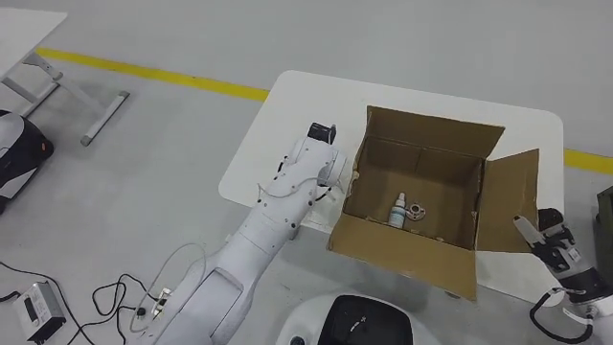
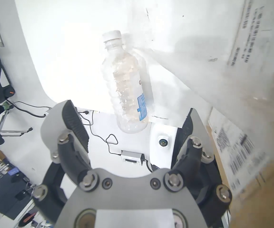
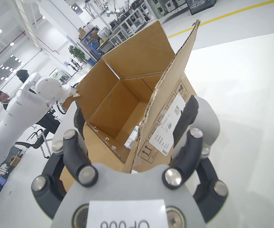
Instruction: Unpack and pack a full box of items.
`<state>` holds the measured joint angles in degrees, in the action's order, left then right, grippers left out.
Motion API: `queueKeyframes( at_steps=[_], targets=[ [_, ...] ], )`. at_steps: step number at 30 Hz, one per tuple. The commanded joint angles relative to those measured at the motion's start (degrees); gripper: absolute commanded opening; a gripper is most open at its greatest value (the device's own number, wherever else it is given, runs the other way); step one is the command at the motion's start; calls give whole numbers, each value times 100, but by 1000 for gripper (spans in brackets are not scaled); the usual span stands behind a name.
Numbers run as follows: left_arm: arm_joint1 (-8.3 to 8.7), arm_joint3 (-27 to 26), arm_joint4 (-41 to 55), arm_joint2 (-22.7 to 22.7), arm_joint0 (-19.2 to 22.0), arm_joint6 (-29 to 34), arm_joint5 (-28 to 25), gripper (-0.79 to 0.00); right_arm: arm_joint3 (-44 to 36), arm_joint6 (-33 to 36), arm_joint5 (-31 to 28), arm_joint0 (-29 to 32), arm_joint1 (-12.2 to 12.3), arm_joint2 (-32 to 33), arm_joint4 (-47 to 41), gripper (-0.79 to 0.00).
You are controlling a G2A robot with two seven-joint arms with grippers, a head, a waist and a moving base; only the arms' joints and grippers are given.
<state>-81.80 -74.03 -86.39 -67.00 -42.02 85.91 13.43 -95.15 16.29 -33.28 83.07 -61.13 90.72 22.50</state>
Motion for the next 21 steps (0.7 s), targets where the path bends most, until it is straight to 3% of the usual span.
queueKeyframes(
  at_steps=[1,3,4,6,7,11,13,21],
  targets=[
    [40,-553,-204,-40,-114,170,-235,0,-32,-26,-7,20,1,15,23,-280],
    [54,-1001,-207,-88,-260,209,-310,0,-44,-45,-10,40,0,20,38,-403],
    [62,-1186,-262,-111,-301,209,-348,0,-48,-48,-6,46,0,22,52,-548],
    [68,-1561,-301,-144,-366,209,-382,0,-46,-68,-1,60,-1,24,61,-739],
    [71,-1772,-349,-149,-388,209,-407,0,-41,-77,-5,69,-1,28,64,-751],
    [70,-2641,-392,-224,-462,209,-401,0,-28,-117,-5,123,-2,55,76,-653],
    [65,-3000,-321,-252,-463,209,-467,0,-18,-129,-11,153,-2,61,85,-653],
    [-13,-3444,702,-236,73,209,-697,0,-53,-162,-18,227,-5,58,136,-711]
  ],
)
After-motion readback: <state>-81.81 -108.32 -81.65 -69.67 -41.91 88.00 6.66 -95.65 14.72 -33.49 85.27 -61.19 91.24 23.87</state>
